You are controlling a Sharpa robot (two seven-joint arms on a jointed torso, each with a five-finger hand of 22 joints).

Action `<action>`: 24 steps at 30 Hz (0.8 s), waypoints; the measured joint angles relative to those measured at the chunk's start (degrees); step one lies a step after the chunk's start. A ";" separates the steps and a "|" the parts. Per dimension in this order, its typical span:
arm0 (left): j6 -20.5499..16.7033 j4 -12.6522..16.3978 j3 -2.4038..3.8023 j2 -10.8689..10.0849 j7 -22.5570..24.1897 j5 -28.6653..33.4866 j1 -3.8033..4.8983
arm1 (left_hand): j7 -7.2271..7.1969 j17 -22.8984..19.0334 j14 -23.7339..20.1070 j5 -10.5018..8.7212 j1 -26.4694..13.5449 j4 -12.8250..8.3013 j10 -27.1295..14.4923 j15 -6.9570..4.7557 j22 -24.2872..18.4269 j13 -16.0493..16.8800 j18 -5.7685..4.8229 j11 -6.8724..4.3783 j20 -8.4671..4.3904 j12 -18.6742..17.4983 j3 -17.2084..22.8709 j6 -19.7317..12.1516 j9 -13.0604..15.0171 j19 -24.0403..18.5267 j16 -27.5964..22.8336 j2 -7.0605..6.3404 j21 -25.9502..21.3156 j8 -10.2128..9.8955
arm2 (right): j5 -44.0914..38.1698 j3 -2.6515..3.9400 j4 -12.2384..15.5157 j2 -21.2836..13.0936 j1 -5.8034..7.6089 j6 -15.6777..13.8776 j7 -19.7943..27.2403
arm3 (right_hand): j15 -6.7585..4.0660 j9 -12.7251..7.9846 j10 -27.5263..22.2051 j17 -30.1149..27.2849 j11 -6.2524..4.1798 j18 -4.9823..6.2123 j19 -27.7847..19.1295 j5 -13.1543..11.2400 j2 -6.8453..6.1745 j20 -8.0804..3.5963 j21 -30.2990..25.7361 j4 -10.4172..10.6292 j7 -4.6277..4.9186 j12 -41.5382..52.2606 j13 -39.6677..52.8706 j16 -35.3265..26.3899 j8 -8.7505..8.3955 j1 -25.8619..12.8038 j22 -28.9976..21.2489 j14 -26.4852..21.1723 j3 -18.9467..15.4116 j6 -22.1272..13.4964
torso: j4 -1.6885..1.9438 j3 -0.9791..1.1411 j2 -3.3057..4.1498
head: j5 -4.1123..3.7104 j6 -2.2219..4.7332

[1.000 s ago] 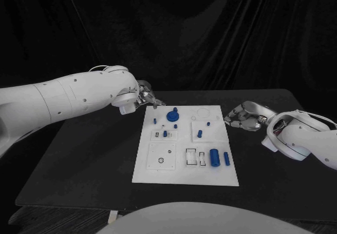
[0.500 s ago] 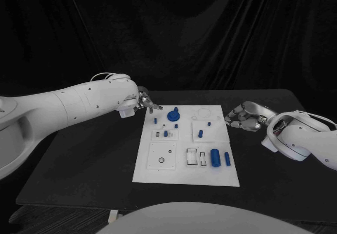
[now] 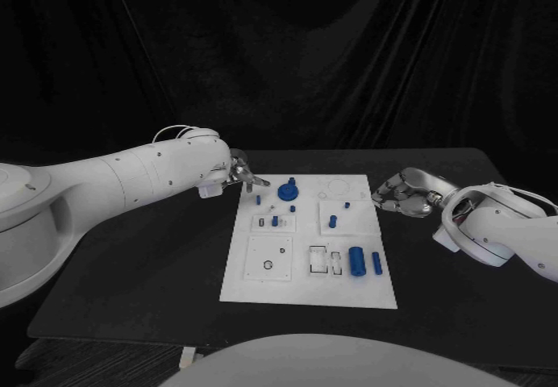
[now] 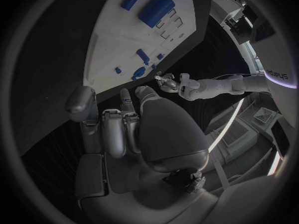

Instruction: Assemble the parts on the task board

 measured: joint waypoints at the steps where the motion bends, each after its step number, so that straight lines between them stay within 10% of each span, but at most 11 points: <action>1: 0.08 -0.10 0.00 0.01 0.13 -0.12 -0.06 | 0.13 0.00 0.00 0.00 0.00 0.01 0.00 0.00 0.00 0.00 0.00 0.00 0.00 0.00 0.01 -0.13 0.10 0.00 0.00 0.00 0.00 0.00 | 0.00 0.00 0.00 0.00 0.00 0.01 0.00 | 0.00 0.00 0.00 0.00 0.00 0.00 0.00 0.00 0.00 0.00 0.00 0.00 0.00 0.00 0.00 0.00 0.00 0.00 0.00 0.00 0.00 0.00 | -0.01 0.01 0.00 | 0.00 0.00; 24: 1.75 -2.01 0.00 1.39 0.77 -0.82 -1.30 | 0.50 0.00 0.00 2.28 4.52 -2.06 0.00 0.00 -0.01 0.00 0.00 0.00 0.19 0.00 1.45 -2.36 1.73 -0.20 0.00 1.78 0.00 -0.14 | 0.00 0.00 -0.05 0.13 0.00 0.29 -0.09 | 0.00 0.00 0.00 0.00 0.00 0.00 0.00 0.00 0.00 0.00 0.00 0.16 0.00 0.00 0.01 0.00 0.00 0.00 -0.01 0.00 0.16 0.00 | -0.04 0.04 -0.08 | 0.00 0.00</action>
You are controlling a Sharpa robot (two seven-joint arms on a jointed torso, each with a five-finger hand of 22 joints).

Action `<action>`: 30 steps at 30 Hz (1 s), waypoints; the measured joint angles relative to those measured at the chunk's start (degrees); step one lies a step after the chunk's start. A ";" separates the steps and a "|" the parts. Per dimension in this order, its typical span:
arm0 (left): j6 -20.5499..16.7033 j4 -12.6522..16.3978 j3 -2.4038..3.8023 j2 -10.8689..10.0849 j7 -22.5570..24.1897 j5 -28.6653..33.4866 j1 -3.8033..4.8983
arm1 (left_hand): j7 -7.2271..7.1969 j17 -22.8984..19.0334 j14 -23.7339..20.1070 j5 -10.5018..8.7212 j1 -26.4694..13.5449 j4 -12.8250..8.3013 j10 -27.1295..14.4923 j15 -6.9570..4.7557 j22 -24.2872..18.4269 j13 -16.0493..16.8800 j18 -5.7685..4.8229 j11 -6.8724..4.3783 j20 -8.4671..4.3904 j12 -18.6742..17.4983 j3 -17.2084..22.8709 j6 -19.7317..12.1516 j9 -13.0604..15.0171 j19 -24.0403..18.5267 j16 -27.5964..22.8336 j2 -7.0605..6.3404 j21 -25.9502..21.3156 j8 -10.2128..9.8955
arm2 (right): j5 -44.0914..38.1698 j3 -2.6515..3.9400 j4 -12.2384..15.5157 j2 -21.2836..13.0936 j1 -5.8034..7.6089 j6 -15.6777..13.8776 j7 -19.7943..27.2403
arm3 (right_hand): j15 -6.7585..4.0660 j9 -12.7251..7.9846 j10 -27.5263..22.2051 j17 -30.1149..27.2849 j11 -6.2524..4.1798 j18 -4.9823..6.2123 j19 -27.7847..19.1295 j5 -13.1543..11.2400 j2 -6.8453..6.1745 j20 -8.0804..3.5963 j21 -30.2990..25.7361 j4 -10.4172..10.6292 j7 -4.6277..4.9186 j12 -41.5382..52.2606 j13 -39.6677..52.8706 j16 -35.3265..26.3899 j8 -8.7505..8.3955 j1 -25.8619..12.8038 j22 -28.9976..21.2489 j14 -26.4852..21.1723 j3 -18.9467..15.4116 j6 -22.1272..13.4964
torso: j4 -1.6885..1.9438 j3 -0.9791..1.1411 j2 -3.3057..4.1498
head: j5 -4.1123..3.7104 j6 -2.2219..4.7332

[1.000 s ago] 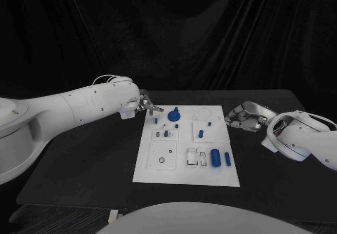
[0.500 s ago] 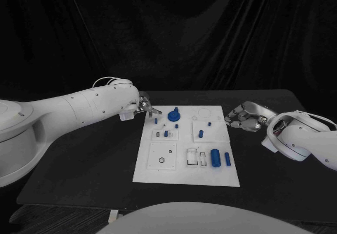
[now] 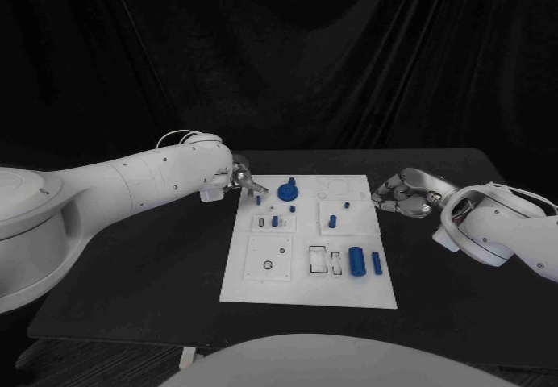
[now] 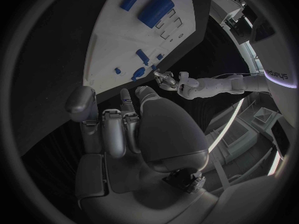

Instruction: Assemble the parts on the task board

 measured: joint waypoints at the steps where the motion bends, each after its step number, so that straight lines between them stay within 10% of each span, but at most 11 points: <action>1: 0.14 -0.10 0.00 0.08 0.00 -0.01 -0.04 | 0.00 0.00 0.00 0.00 0.02 0.00 0.00 0.00 0.00 0.00 0.01 0.00 0.00 0.00 0.00 0.00 0.00 0.00 0.00 0.02 0.00 0.00 | 0.00 0.00 -0.01 0.01 0.00 0.02 -0.01 | 0.00 0.00 0.00 0.00 0.00 0.00 0.00 0.00 0.00 0.00 0.00 0.00 0.00 0.00 0.00 0.00 0.00 0.00 0.00 0.00 0.00 0.00 | 0.00 0.00 0.01 | 0.00 0.00; 30: 1.87 -1.30 0.01 1.10 -0.12 -0.09 -0.84 | 0.72 0.00 0.00 4.26 1.44 -1.19 -0.02 0.42 0.00 0.00 0.00 0.40 0.61 0.00 1.20 -1.13 -0.80 -0.62 0.00 0.86 -0.45 -2.55 | 0.00 -0.01 -0.06 0.14 -0.05 0.28 -0.10 | 0.00 0.00 0.00 0.00 0.00 0.00 0.00 0.00 0.00 0.00 0.00 0.00 0.00 0.00 0.01 0.00 0.00 0.00 -0.01 0.00 0.00 0.00 | 0.02 0.01 0.02 | -0.23 0.00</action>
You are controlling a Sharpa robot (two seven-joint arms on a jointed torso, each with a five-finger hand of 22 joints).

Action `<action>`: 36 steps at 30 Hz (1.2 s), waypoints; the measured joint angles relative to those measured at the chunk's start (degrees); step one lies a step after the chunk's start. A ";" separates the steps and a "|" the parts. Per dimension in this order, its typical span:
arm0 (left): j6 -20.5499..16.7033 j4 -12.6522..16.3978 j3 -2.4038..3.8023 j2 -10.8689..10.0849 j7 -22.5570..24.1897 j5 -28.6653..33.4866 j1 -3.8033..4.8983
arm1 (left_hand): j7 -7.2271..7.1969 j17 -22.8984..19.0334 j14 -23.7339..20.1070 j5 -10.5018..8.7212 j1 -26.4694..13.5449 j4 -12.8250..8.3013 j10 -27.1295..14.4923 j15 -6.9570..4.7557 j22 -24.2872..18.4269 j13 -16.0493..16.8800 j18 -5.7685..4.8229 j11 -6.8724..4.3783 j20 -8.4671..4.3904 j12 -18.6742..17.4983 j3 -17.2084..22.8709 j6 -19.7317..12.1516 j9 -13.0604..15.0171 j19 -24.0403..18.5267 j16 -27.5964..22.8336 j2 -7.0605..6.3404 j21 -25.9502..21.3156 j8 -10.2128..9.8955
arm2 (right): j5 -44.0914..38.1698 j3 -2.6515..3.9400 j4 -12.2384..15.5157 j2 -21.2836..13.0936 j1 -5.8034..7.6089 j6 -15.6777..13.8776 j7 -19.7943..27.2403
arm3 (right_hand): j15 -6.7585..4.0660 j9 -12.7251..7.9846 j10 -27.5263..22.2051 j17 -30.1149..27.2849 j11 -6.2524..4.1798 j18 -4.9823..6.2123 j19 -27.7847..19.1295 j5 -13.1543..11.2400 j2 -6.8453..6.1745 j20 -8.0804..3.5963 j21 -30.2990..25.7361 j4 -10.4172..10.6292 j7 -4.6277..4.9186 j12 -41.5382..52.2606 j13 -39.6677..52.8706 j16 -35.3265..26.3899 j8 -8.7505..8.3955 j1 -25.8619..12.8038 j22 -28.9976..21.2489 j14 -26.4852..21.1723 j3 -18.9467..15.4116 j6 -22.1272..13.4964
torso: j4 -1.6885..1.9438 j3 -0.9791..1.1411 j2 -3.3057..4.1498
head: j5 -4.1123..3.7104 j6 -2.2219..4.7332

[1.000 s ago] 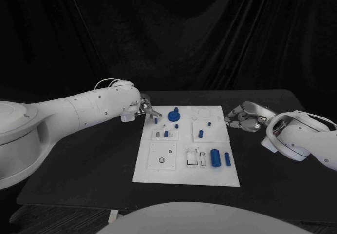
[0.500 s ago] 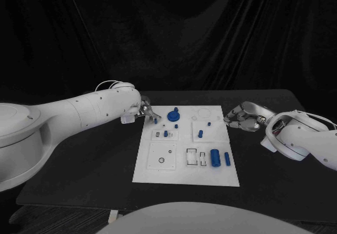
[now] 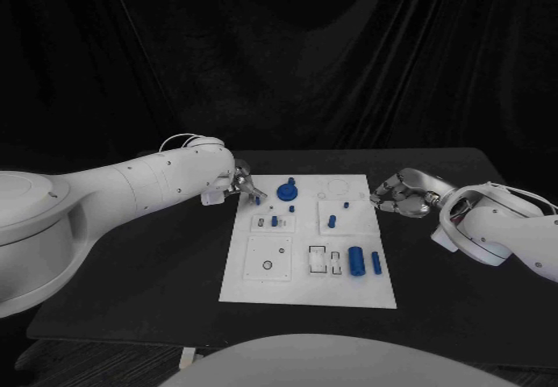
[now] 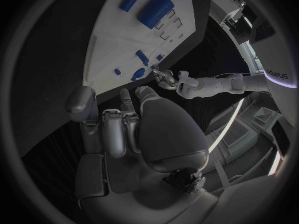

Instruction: Assemble the parts on the task board

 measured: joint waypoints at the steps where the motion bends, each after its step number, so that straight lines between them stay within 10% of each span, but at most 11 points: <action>1: 0.01 -0.01 0.00 0.01 0.00 0.00 -0.01 | 0.00 0.00 0.01 0.19 0.01 -0.07 0.00 0.00 0.00 0.00 0.00 0.00 0.00 0.00 0.07 0.00 -0.07 0.00 0.00 0.00 0.00 -0.14 | 0.00 0.00 0.00 0.00 0.00 0.00 0.00 | 0.00 0.00 0.00 0.00 0.00 0.00 0.00 0.00 0.00 0.00 0.00 0.00 0.00 0.00 0.00 0.00 0.00 0.00 0.00 0.00 0.00 0.00 | 0.00 0.00 0.00 | -0.02 0.00; 14: 0.08 -0.32 0.00 0.28 0.05 -0.02 -0.06 | 0.07 0.00 0.01 8.09 2.17 -1.49 0.20 0.00 0.00 0.00 0.00 0.20 0.41 0.00 2.29 -0.34 -0.76 -0.41 0.00 -0.01 -0.23 -2.42 | 0.00 0.01 -0.01 0.00 -0.02 0.06 -0.04 | 0.00 0.00 0.00 0.00 0.00 0.00 0.00 0.00 0.00 0.00 0.00 0.00 0.00 0.00 0.00 0.00 0.00 0.00 0.00 0.00 0.00 0.00 | -0.01 0.01 0.00 | -0.18 0.00; 26: 0.28 -0.55 0.00 0.60 0.11 -0.03 -0.10 | 0.00 0.00 0.00 11.19 3.23 -2.75 0.20 0.00 0.05 0.00 0.00 0.20 0.20 0.00 6.96 -0.41 -0.92 -0.62 0.00 -0.61 -0.44 -3.55 | 0.00 0.00 -0.02 0.00 -0.03 0.18 -0.08 | 0.00 0.00 0.00 0.00 0.00 0.00 0.00 0.00 0.00 0.00 0.00 0.00 0.00 0.00 0.00 0.00 0.00 0.00 0.04 0.00 0.00 0.00 | -0.01 0.01 0.00 | -0.14 0.00; 36: 0.49 -0.58 0.00 0.55 0.15 -0.03 -0.12 | 0.02 0.00 0.00 15.68 3.67 -4.88 0.20 0.00 0.04 0.00 0.00 0.20 0.20 0.00 16.05 -0.41 -0.86 -1.03 0.00 -3.59 -0.67 -4.41 | 0.00 0.00 -0.08 0.05 -0.05 0.30 -0.13 | 0.00 0.00 0.00 0.00 0.00 0.00 0.00 0.00 0.00 0.00 0.00 0.00 0.00 0.00 0.00 0.00 0.00 0.00 0.04 0.00 0.00 0.00 | -0.02 0.01 0.00 | -0.07 0.00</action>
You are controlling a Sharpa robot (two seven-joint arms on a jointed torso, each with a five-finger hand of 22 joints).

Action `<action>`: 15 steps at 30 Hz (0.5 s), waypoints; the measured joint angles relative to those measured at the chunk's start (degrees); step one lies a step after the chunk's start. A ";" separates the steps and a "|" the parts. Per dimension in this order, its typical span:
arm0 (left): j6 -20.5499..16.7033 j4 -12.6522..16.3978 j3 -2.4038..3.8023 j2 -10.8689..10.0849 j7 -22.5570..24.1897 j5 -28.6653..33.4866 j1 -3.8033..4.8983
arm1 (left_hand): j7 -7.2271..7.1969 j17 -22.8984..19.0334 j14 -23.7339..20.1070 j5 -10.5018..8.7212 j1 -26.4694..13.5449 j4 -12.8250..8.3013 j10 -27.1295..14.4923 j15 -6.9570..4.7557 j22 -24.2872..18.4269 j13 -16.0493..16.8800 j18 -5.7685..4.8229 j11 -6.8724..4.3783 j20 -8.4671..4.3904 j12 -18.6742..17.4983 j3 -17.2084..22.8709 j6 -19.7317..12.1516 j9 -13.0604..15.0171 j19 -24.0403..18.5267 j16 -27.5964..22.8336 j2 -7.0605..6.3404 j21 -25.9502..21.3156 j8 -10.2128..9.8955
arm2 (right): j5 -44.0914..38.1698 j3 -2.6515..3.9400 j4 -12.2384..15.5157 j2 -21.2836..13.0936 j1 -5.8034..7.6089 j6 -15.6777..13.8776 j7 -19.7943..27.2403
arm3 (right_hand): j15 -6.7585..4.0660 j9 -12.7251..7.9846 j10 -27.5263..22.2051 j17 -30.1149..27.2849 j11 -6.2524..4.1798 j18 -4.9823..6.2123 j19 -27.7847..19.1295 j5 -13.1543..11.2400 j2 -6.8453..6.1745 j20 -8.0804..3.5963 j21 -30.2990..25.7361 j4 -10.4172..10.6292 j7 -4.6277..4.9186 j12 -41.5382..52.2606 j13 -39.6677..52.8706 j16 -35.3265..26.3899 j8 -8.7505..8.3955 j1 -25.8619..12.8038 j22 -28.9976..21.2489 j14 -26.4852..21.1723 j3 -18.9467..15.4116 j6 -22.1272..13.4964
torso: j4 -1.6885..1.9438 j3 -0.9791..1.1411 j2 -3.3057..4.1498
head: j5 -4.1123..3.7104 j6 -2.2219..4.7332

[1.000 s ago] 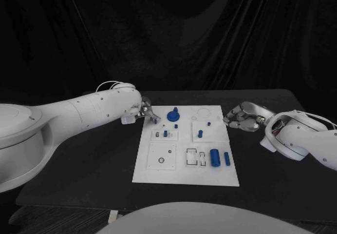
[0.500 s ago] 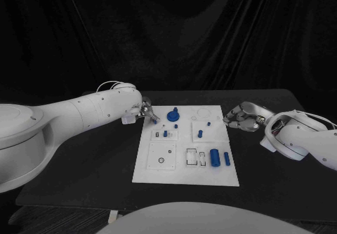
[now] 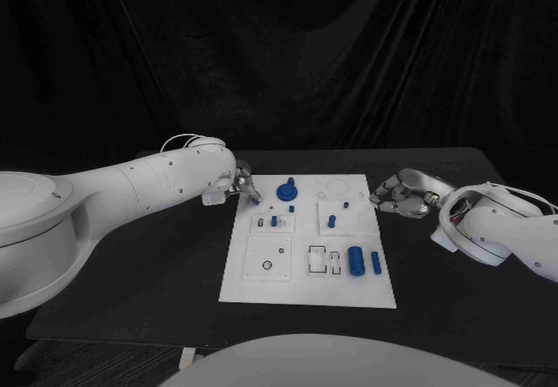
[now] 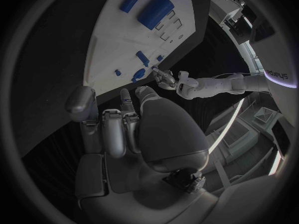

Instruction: Assemble the parts on the task board

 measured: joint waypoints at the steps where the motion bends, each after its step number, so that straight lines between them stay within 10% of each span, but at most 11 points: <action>1: 0.03 0.00 0.00 -0.02 0.00 0.00 -0.01 | 0.01 0.00 0.00 0.25 -0.15 -0.32 0.00 0.00 0.00 0.00 0.00 0.00 0.00 0.00 1.41 0.00 0.12 0.00 0.00 -0.47 0.00 0.00 | 0.00 0.00 -0.01 0.01 0.00 0.01 0.00 | 0.00 0.00 0.00 0.00 0.00 0.00 0.00 0.00 0.00 0.00 0.00 0.00 0.00 0.00 0.00 0.00 0.00 0.00 0.00 0.00 0.00 0.00 | 0.00 0.00 0.00 | 0.03 0.00; 10: 0.07 0.47 0.00 -0.58 0.12 -0.02 -0.02 | 0.18 0.00 0.00 1.36 -3.99 -5.01 0.00 0.00 -0.01 0.00 0.00 0.00 0.00 0.00 15.54 0.48 2.60 0.00 0.00 -4.87 0.14 0.32 | 0.00 0.01 -0.11 0.11 -0.03 0.11 -0.04 | 0.00 0.00 0.00 0.00 0.00 0.00 0.00 0.00 0.00 0.00 0.00 -0.08 0.00 0.00 0.00 0.00 0.00 0.00 -0.01 0.00 0.41 0.00 | 0.00 0.00 -0.01 | 0.16 0.00; 15: -0.39 1.17 0.00 -1.23 0.68 -0.02 -0.03 | 0.16 0.00 0.00 2.74 -4.30 -5.14 0.00 0.00 -0.01 0.00 0.00 0.00 0.00 0.00 16.76 0.90 3.73 0.00 0.00 -5.17 0.35 1.06 | 0.00 0.01 -0.18 0.12 -0.05 0.18 -0.06 | 0.00 0.00 0.00 0.00 0.00 0.00 0.00 0.00 0.00 0.00 -0.27 -0.09 0.00 0.00 0.00 0.00 0.00 0.00 -0.01 0.00 0.41 0.00 | 0.01 -0.01 -0.01 | 0.19 0.00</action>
